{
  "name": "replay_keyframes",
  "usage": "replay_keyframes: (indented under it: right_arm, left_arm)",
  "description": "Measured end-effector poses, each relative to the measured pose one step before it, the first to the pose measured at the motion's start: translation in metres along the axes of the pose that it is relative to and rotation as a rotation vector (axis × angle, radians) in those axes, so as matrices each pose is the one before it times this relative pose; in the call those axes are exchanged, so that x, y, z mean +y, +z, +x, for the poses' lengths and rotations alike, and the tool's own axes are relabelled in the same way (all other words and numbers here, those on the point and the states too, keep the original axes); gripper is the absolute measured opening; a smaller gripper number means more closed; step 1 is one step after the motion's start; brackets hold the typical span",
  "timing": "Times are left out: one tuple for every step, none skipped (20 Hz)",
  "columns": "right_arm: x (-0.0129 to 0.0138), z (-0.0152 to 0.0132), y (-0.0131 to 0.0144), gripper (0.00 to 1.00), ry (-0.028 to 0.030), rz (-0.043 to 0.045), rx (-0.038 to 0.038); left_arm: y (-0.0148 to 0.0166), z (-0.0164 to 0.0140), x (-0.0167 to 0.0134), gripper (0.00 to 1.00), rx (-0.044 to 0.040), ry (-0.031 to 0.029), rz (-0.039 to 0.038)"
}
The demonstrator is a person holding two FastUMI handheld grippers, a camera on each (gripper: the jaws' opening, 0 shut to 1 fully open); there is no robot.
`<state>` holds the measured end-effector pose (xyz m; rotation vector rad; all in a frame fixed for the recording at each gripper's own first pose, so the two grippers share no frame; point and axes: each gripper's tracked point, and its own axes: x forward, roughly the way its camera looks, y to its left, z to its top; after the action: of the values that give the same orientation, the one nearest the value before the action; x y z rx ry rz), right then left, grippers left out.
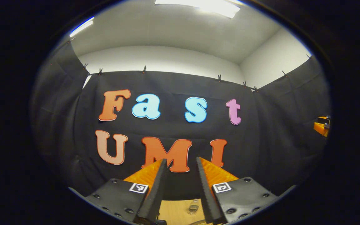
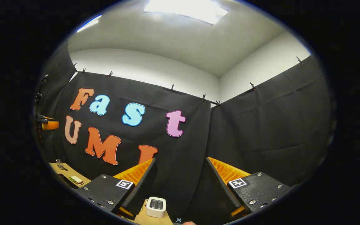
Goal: First push the handle of the pot to place it horizontally, then grasp the pot with both hands and set it on the induction cooktop.
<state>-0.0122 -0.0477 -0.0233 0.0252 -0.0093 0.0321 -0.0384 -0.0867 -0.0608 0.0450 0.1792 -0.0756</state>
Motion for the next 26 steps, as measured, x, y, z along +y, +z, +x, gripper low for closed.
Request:
replay_keyframes:
  right_arm:
    - [-0.00188, -0.00077, -0.00206, 0.95, -0.00264, 0.00127, 0.00413]
    - [-0.00168, -0.00155, -0.00304, 0.95, -0.00188, 0.00113, 0.00529]
    - [-0.00263, -0.00193, -0.00268, 0.95, -0.00267, 0.00028, 0.00456]
    - [-0.00281, -0.00215, -0.00231, 0.95, -0.00283, -0.00036, 0.00395]
    - [-0.00254, -0.00181, -0.00235, 0.95, -0.00238, -0.00043, 0.00314]
    - [-0.00170, -0.00204, -0.00239, 0.95, -0.00277, -0.00034, 0.00259]
    - [-0.00264, -0.00110, -0.00215, 0.95, -0.00306, 0.00002, 0.00192]
    - [-0.00218, -0.00228, -0.00164, 0.95, -0.00275, 0.00049, 0.00120]
    - [-0.00166, -0.00104, -0.00243, 0.95, -0.00255, 0.00128, 0.00196]
    - [-0.00151, -0.00188, -0.00236, 0.95, -0.00074, 0.00127, 0.00249]
    - [-0.00133, -0.00221, -0.00299, 0.95, -0.00047, 0.00133, 0.00237]
    - [-0.00077, -0.00163, -0.00278, 0.95, 0.00014, 0.00113, 0.00389]
    - [-0.00014, -0.00201, -0.00415, 0.95, 0.00126, 0.00004, 0.00368]
    - [-0.00113, -0.00116, -0.00453, 0.95, 0.00028, -0.00035, 0.00656]
    - [-0.00093, -0.00145, -0.00493, 0.95, 0.00003, -0.00030, 0.00862]
    - [-0.00073, -0.00137, -0.00515, 0.95, 0.00015, 0.00023, 0.00969]
    - [-0.00070, -0.00066, -0.00502, 0.95, 0.00128, 0.00183, 0.00842]
    - [-0.00004, -0.00185, -0.00377, 0.95, 0.00442, 0.00411, 0.00293]
    - [-0.00017, -0.00076, -0.00330, 0.95, 0.00379, 0.00504, 0.00194]
    - [0.00034, -0.00053, -0.00385, 0.95, 0.00319, 0.00376, 0.00361]
    - [-0.00133, 0.00087, -0.00411, 0.95, 0.00085, -0.00014, 0.00382]
    - [-0.00172, -0.00009, -0.00407, 0.95, -0.00238, -0.00276, 0.00429]
    - [-0.00190, -0.00015, -0.00450, 0.95, -0.00070, -0.00350, 0.00523]
    - [-0.00129, -0.00037, -0.00418, 0.95, -0.00021, -0.00163, 0.00659]
    - [-0.00097, -0.00001, -0.00483, 0.95, 0.00284, -0.00006, 0.00705]
    - [-0.00068, -0.00090, -0.00462, 0.95, 0.00424, 0.00042, 0.00627]
  left_arm:
    - [-0.00807, 0.00184, -0.00240, 0.48, 0.01784, -0.00019, -0.00840]
    - [-0.01008, 0.00054, -0.00397, 0.19, 0.02400, -0.00650, -0.00737]
    - [-0.00810, 0.00015, -0.00770, 0.07, 0.02029, -0.01732, -0.00995]
    - [-0.01228, 0.00114, -0.00949, 0.07, 0.02878, -0.02664, -0.01602]
    - [-0.01211, 0.00076, -0.00432, 0.08, 0.03191, -0.00951, -0.00861]
    - [-0.01312, 0.00187, -0.00530, 0.07, 0.03429, -0.00820, -0.00044]
    - [-0.01139, 0.00241, -0.00419, 0.09, 0.03233, -0.00421, 0.00040]
    - [-0.01020, 0.00197, -0.00512, 0.07, 0.03094, -0.00644, -0.00102]
    - [-0.01319, 0.00276, -0.00508, 0.07, 0.03372, -0.00888, -0.00550]
    - [-0.01357, 0.00265, -0.00580, 0.07, 0.03538, -0.00622, -0.00818]
    - [-0.01439, 0.00397, -0.00287, 0.07, 0.04165, -0.00360, -0.00706]
    - [-0.01490, 0.00255, -0.00594, 0.07, 0.04858, -0.00023, -0.00813]
    - [-0.01734, 0.00392, -0.00375, 0.07, 0.05115, -0.00335, -0.00681]
    - [-0.01844, 0.00291, -0.00530, 0.07, 0.05337, -0.00526, -0.00470]
    - [-0.01829, 0.00369, -0.00222, 0.08, 0.05106, -0.00002, -0.00117]
    - [-0.01927, 0.00215, -0.00129, 0.07, 0.05089, 0.00338, 0.00138]
    - [-0.01726, 0.00479, -0.00088, 0.07, 0.04447, 0.00447, 0.00175]
    - [-0.01873, 0.00352, -0.00280, 0.07, 0.04446, 0.00213, 0.00063]
    - [-0.01564, 0.00528, -0.00259, 0.07, 0.04077, 0.00068, -0.00155]
    - [-0.01666, 0.00578, -0.00341, 0.07, 0.04284, -0.00301, -0.00906]
    - [-0.01711, 0.00474, -0.00430, 0.08, 0.04669, -0.00582, -0.01258]
    - [-0.01795, 0.00628, -0.00453, 0.07, 0.04417, -0.00372, -0.01574]
    - [-0.01826, 0.00391, -0.00337, 0.07, 0.05647, -0.00157, -0.01457]
    - [-0.02109, 0.00525, -0.00647, 0.08, 0.05217, -0.00761, -0.02698]
    - [-0.01854, 0.00370, -0.00544, 0.08, 0.05071, -0.01517, -0.03104]
    - [-0.01719, 0.00549, -0.00104, 0.08, 0.04535, -0.00862, -0.03070]
